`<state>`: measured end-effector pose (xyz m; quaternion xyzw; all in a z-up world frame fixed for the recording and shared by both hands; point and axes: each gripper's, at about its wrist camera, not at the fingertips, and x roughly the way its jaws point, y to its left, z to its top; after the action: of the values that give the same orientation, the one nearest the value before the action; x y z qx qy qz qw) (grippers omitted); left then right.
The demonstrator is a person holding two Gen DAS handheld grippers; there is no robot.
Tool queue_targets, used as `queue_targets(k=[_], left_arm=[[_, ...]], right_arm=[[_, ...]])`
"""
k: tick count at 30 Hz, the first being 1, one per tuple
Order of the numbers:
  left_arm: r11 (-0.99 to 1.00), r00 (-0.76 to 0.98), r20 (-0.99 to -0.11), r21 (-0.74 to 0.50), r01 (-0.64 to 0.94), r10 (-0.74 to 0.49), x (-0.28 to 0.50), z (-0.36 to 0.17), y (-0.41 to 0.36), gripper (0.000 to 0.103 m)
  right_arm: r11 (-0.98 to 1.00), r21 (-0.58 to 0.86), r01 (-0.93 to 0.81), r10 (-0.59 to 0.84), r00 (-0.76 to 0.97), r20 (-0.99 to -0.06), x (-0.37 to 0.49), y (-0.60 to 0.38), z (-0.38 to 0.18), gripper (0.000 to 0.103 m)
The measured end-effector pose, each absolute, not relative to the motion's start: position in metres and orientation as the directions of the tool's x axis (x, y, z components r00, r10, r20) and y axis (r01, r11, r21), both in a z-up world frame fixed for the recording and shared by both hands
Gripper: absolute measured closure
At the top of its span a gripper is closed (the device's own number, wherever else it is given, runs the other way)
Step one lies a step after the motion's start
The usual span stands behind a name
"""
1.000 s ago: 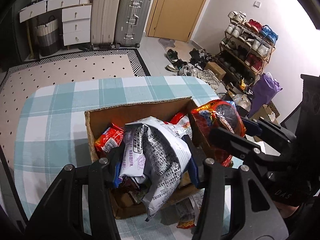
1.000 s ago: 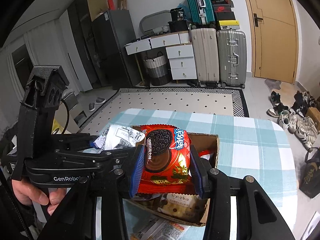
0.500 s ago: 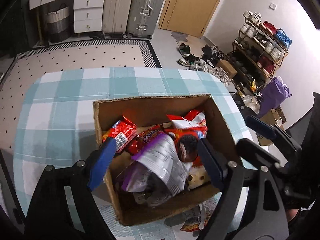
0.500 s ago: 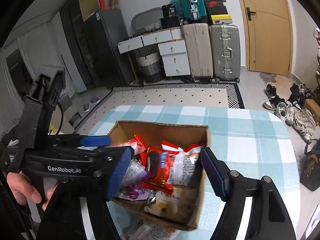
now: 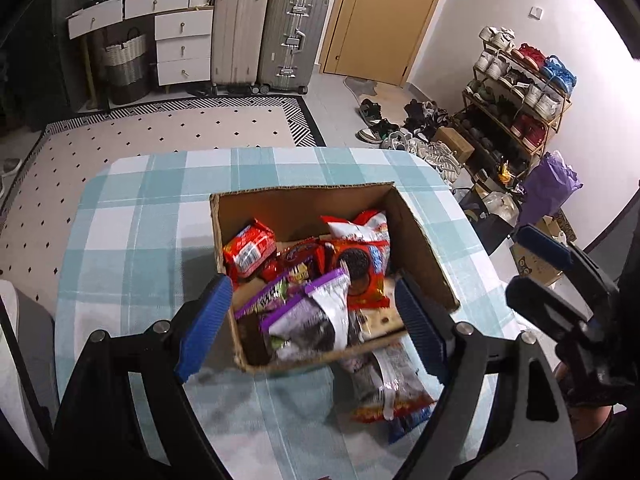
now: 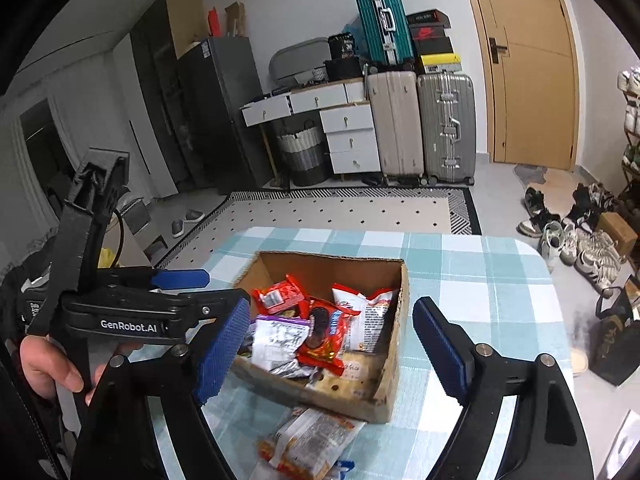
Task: Organize snacks
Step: 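Move both open tools back toward the blue pack and white bag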
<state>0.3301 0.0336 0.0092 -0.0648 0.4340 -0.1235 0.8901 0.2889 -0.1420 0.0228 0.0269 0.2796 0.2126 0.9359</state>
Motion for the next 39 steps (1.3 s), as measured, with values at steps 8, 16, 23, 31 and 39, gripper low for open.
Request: queue_targets(k=[8, 16, 23, 31, 39], left_arm=[[0.966, 0.623, -0.739, -0.192, 0.171, -0.257, 0.280, 0.023, 0.031, 0.021], [0.971, 0.651, -0.720, -0.168, 0.170, -0.238, 0.239, 0.030, 0.026, 0.018], [0.973, 0.649, -0.725, -0.149, 0.176, -0.228, 0.201, 0.015, 0.013, 0.016], [0.973, 0.648, -0.726, -0.162, 0.163, -0.230, 0.173, -0.007, 0.007, 0.014], [0.981, 0.681, -0.709, -0.171, 0.087, -0.184, 0.155, -0.026, 0.022, 0.003]], right_arm=[[0.907, 0.115, -0.404, 0.407, 0.777, -0.480, 0.242, -0.135, 0.042, 0.014], [0.912, 0.123, -0.392, 0.402, 0.786, -0.470, 0.204, -0.140, 0.045, 0.011], [0.914, 0.150, -0.376, 0.401, 0.787, -0.469, 0.168, -0.147, 0.029, 0.009], [0.924, 0.165, -0.346, 0.380, 0.772, -0.509, 0.139, -0.147, -0.004, 0.009], [0.928, 0.169, -0.331, 0.368, 0.758, -0.538, 0.127, -0.145, -0.028, 0.009]])
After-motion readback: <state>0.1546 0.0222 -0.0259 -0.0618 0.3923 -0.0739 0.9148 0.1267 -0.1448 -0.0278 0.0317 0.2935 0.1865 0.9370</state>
